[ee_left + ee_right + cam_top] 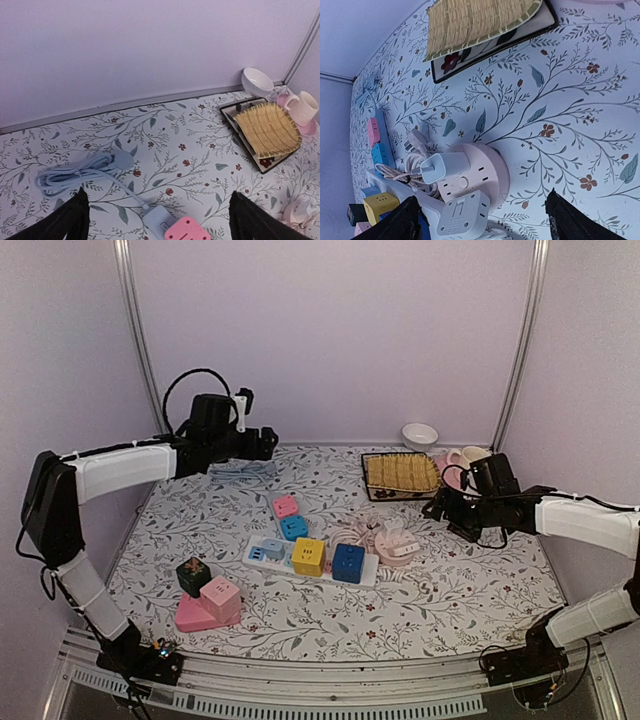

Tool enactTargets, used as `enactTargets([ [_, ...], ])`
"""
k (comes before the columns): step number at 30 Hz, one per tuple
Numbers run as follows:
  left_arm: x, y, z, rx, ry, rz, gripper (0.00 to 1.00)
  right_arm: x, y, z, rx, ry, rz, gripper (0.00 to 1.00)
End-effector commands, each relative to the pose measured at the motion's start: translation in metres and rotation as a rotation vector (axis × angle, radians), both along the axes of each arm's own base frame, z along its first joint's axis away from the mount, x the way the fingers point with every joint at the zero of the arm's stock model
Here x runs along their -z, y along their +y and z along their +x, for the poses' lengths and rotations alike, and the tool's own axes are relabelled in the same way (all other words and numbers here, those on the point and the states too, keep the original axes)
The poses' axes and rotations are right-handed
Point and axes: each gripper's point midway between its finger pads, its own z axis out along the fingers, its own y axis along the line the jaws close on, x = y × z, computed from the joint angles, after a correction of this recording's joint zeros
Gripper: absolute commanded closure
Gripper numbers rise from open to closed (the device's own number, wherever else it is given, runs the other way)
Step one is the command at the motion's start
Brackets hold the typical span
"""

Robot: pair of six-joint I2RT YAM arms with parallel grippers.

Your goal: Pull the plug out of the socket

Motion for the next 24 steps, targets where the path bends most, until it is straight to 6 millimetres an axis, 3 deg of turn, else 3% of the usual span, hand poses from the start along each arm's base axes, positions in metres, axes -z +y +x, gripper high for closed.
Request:
enactTargets([
  [1,0.016,-0.068,-0.017,0.146,0.054,-0.006,0.03,0.019,0.02,-0.016,0.03,0.108,0.085,0.14],
  [6,0.036,-0.116,-0.033,0.235,0.11,0.02,0.03,0.033,0.034,-0.019,0.011,0.174,0.143,0.2],
  [9,0.044,-0.138,-0.04,0.278,0.125,0.026,0.03,0.041,0.042,-0.025,-0.022,0.224,0.162,0.26],
  [13,0.051,-0.161,-0.045,0.319,0.14,0.043,0.03,0.042,0.044,-0.035,-0.048,0.258,0.173,0.28],
  [17,0.058,-0.178,-0.049,0.354,0.15,0.068,0.03,0.045,0.048,-0.041,-0.063,0.289,0.198,0.29],
  [24,0.062,-0.189,-0.06,0.381,0.163,0.073,0.03,0.047,0.065,-0.047,-0.105,0.369,0.277,0.34],
])
